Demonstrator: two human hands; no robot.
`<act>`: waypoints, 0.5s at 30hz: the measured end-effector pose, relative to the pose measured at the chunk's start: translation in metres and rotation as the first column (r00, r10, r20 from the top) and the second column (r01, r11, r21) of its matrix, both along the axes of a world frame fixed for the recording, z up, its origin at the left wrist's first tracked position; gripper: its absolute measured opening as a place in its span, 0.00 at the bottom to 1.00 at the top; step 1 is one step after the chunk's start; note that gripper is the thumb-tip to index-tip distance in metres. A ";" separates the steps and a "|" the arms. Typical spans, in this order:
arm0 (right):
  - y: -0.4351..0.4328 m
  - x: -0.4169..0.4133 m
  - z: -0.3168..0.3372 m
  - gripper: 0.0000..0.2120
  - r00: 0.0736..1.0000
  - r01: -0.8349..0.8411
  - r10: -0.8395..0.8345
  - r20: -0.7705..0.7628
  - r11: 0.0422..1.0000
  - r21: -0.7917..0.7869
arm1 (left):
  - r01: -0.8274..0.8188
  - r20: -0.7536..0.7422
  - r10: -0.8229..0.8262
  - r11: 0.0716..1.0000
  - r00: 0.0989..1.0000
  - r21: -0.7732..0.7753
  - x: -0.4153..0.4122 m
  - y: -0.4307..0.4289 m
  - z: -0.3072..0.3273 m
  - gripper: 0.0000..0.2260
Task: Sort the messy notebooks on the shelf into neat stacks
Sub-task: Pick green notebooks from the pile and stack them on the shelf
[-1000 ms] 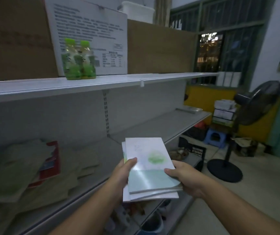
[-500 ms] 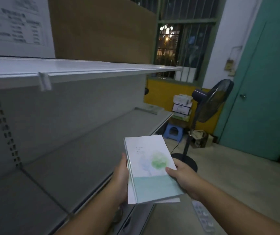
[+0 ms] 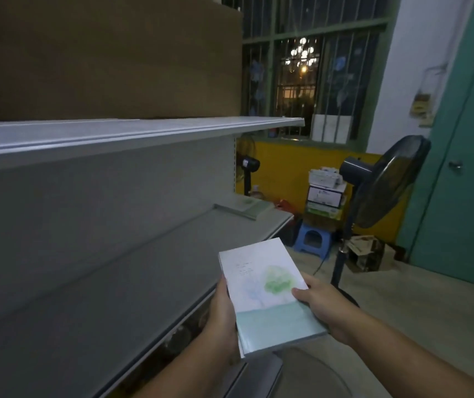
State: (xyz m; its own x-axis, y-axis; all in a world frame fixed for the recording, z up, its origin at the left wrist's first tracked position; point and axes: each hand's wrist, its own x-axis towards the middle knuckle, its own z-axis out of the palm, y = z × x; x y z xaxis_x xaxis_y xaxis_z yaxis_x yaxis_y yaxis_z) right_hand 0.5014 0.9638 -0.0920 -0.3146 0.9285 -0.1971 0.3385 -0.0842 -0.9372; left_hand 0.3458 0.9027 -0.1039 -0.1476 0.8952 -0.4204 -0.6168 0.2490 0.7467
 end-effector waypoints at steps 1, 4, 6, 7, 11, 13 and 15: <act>0.019 0.001 0.001 0.11 1.000 -0.012 0.012 0.000 1.000 0.000 | -0.064 -0.055 0.063 0.998 0.996 -0.015 0.003 0.015 -0.002 0.26; 0.070 -0.005 0.003 0.12 0.999 -0.043 0.043 -0.004 0.999 0.018 | -0.255 -0.236 0.240 0.966 0.942 -0.037 0.003 0.060 -0.017 0.23; 0.097 -0.013 0.003 0.13 0.996 -0.082 0.082 0.026 0.997 0.013 | -0.301 -0.317 0.278 0.954 0.907 -0.022 0.004 0.074 -0.009 0.13; 0.111 -0.018 0.001 0.14 0.994 -0.106 0.106 0.042 0.994 0.009 | -0.294 -0.336 0.269 0.955 0.903 -0.025 0.002 0.083 -0.006 0.11; 0.179 -0.036 0.004 0.13 0.980 -0.180 0.181 0.077 0.983 -0.022 | -0.238 -0.440 0.201 0.971 0.875 -0.029 -0.024 0.132 0.003 0.10; 0.218 -0.049 0.008 0.13 0.975 -0.195 0.195 0.110 0.981 -0.007 | -0.216 -0.438 0.174 0.975 0.882 -0.047 -0.042 0.160 0.005 0.11; 0.253 -0.062 0.011 0.14 0.969 -0.213 0.212 0.124 0.977 -0.011 | -0.208 -0.420 0.162 0.976 0.893 -0.068 -0.058 0.192 0.007 0.10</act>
